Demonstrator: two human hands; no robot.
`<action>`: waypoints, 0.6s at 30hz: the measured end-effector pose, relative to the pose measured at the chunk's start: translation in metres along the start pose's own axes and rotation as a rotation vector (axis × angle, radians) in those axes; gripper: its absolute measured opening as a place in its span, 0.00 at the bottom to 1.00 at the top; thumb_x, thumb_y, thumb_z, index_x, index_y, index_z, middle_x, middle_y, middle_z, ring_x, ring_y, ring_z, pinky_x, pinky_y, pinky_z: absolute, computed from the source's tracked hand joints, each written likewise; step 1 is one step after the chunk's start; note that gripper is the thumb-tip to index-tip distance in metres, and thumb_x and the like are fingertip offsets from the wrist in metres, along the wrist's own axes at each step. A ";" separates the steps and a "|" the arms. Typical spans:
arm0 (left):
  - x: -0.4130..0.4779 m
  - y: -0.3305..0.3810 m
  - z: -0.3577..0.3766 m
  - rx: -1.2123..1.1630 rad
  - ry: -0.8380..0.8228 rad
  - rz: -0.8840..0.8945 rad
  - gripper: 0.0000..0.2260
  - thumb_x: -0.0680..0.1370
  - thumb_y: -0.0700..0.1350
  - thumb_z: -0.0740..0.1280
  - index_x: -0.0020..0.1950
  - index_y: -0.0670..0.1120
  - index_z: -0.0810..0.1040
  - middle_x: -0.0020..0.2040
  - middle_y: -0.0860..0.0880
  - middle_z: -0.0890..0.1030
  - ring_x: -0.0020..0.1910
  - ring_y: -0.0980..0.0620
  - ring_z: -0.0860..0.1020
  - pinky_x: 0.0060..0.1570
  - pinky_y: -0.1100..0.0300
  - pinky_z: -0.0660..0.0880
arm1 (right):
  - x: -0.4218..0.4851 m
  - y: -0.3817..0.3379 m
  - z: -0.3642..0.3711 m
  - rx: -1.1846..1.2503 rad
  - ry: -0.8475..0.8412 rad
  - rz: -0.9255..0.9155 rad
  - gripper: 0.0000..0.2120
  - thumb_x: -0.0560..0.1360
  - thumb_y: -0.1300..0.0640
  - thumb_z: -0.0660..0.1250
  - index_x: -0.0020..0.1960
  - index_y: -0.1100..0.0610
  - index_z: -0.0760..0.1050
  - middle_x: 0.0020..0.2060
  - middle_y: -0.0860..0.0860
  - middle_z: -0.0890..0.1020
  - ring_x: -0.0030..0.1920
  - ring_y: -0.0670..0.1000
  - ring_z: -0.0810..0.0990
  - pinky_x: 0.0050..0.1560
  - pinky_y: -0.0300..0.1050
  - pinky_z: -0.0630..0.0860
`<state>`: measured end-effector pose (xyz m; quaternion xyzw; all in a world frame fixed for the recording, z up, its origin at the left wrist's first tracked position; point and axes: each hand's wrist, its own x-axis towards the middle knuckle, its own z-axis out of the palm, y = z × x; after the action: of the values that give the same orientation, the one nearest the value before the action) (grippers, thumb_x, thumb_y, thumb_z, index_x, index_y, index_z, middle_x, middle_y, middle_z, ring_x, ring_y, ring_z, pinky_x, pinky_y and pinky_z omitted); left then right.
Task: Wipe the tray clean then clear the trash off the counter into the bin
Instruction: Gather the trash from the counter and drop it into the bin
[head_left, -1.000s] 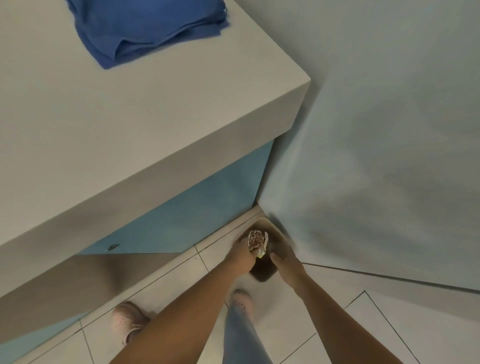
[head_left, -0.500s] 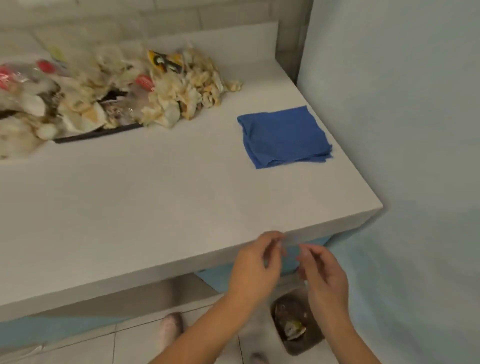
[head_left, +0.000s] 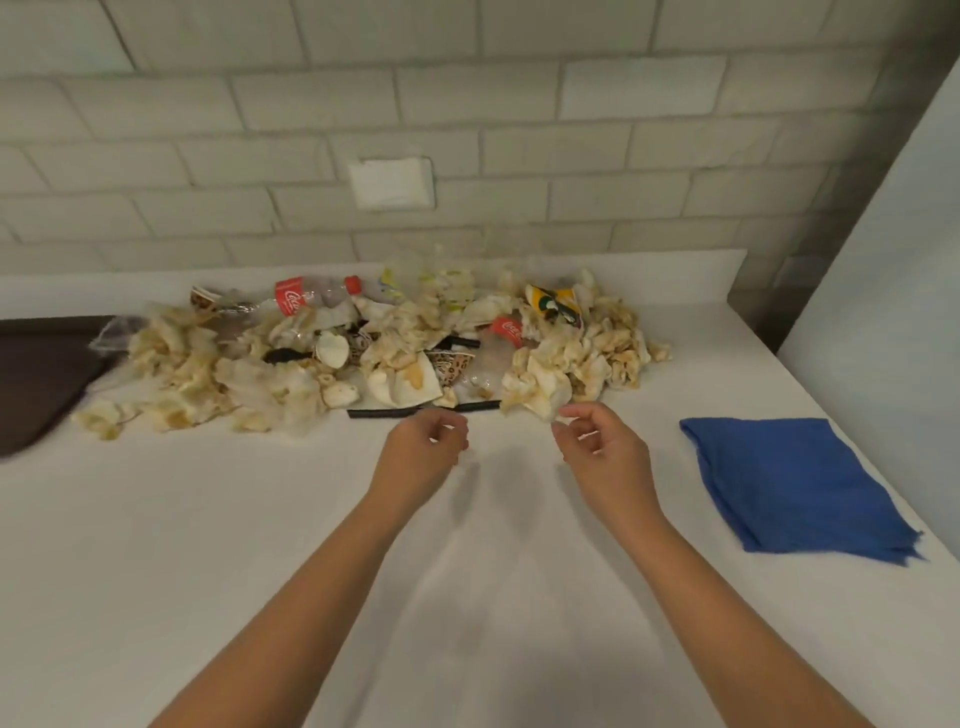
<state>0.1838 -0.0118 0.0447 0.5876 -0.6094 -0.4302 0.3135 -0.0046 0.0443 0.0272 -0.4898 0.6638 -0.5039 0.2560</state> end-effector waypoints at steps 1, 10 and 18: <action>0.021 -0.010 -0.016 0.085 0.049 0.008 0.04 0.76 0.44 0.65 0.47 0.49 0.80 0.44 0.48 0.82 0.42 0.49 0.80 0.42 0.58 0.73 | 0.016 0.000 0.014 -0.103 0.028 -0.014 0.07 0.74 0.53 0.68 0.52 0.50 0.76 0.43 0.47 0.78 0.38 0.48 0.77 0.40 0.40 0.73; 0.131 -0.053 -0.054 0.838 0.118 0.018 0.32 0.72 0.61 0.68 0.69 0.45 0.67 0.65 0.40 0.70 0.66 0.40 0.66 0.62 0.49 0.66 | 0.091 0.032 0.071 -0.524 0.111 0.184 0.28 0.71 0.46 0.71 0.66 0.56 0.67 0.60 0.57 0.70 0.55 0.59 0.75 0.48 0.50 0.74; 0.141 -0.049 -0.052 0.945 0.186 0.023 0.23 0.75 0.57 0.65 0.67 0.47 0.68 0.62 0.42 0.73 0.62 0.40 0.70 0.60 0.48 0.66 | 0.097 0.025 0.061 -0.473 0.126 0.215 0.24 0.73 0.55 0.68 0.68 0.53 0.69 0.59 0.56 0.75 0.54 0.57 0.77 0.51 0.48 0.73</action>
<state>0.2360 -0.1559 0.0057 0.6950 -0.7139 -0.0486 0.0701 -0.0013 -0.0689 -0.0028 -0.4303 0.8260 -0.3340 0.1448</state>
